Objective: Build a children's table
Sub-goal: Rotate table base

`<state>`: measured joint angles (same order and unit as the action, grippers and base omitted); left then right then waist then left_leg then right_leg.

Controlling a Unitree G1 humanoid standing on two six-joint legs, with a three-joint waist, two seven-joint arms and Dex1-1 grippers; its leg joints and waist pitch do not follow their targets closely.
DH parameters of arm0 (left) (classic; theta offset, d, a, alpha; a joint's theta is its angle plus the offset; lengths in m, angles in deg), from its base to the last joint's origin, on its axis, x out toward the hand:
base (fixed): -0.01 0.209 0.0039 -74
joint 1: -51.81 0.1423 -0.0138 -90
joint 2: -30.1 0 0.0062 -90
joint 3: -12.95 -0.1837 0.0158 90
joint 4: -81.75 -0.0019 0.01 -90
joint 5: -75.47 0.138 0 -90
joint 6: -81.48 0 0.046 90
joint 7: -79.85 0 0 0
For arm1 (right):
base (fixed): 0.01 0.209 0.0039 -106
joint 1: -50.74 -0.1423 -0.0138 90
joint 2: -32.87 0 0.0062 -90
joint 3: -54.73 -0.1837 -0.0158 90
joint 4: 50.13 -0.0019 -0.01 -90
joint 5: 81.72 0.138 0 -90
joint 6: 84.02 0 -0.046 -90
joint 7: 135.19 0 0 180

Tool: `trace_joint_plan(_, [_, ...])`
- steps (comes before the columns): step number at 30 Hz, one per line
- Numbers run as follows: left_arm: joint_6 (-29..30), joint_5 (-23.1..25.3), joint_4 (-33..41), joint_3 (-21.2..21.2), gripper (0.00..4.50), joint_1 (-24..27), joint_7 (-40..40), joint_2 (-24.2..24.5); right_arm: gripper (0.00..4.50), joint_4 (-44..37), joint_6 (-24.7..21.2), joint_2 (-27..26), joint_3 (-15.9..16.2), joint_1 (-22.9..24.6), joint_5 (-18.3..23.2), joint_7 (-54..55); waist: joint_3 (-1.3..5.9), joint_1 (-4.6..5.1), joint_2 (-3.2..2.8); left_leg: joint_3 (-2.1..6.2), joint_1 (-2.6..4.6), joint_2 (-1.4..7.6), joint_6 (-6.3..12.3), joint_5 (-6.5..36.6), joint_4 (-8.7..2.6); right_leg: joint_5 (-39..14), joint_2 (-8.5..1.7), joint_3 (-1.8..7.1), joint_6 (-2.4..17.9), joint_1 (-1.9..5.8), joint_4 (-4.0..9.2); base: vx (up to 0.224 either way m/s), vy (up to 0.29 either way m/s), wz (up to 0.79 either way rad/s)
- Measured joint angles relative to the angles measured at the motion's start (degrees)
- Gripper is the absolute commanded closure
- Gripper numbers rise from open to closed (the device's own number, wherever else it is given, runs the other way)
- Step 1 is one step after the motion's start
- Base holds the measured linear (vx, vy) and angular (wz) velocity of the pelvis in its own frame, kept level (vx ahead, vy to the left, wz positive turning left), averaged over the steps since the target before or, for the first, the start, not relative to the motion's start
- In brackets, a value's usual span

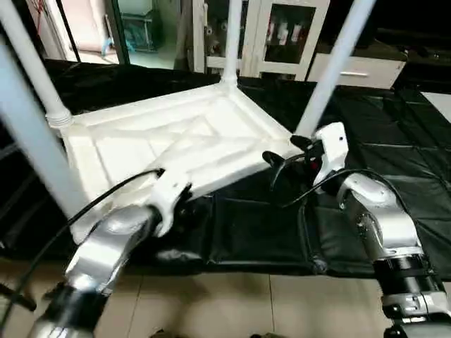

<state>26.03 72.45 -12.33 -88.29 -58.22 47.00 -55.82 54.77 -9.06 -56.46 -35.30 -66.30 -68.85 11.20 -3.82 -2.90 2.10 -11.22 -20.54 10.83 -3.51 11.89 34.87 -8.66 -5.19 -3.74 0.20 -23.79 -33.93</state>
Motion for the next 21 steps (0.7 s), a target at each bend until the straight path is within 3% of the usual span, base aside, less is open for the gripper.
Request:
trace_joint_plan(2, [-1.9, 0.4, -3.2, -0.4, 2.26, -1.7, 0.4, -1.1, 0.28, -0.5, -0.1, 0.0, -0.1, 0.2, 0.0, 0.2, 0.0, 0.16, -0.01, 0.04, -0.04, 0.0, 0.0, 0.0, 0.0, 0.0, -0.01, -0.06, 0.0, 0.02, 0.19, 0.0, 0.0, 0.0])
trace_joint_plan(8, [-13.0, 3.1, -23.5, -1.2, 2.26, -13.0, 4.2, -5.4, 0.28, -1.0, -0.5, -0.3, -0.3, 0.4, 0.0, 1.0, -0.07, 0.15, -0.1, 0.1, -0.63, -0.05, 0.31, -0.5, -0.16, 0.0, -0.01, -0.17, 0.0, -0.15, 0.93, 0.0, 0.0, 0.0])
trace_joint_plan(12, [-19.3, 4.1, -30.0, -0.2, 2.26, -15.6, 7.8, -5.9, 0.28, -2.0, -0.6, -0.3, -0.3, 1.0, 0.0, 1.6, -0.09, 0.89, -0.08, 0.08, -0.61, -0.08, 0.27, -0.6, -0.08, 0.0, -0.07, -0.18, 0.0, -0.19, 0.98, 0.0, 0.0, 0.0])
trace_joint_plan(16, [-24.2, 1.6, -27.9, 3.2, 2.26, -15.5, 6.4, -7.1, 0.28, -4.7, -1.2, -0.8, -0.3, 3.6, 0.1, 2.1, -0.1, 0.76, -0.1, 0.07, -0.61, -0.07, 0.27, -0.6, -0.09, 0.1, -0.07, -0.15, 0.2, -0.2, 0.9, 0.0, 0.0, 0.0])
trace_joint_plan(21, [-21.6, -9.1, -7.0, 5.3, 2.26, -8.3, -1.5, -9.5, 0.28, -8.0, -2.5, -1.5, -0.9, 5.8, 1.3, 3.1, -0.11, 0.2, -0.13, -0.1, -0.54, -0.02, 0.26, -0.6, -0.11, 0.7, -0.09, -0.09, 1.0, -0.22, 0.63, 0.056, -0.001, 0.01])
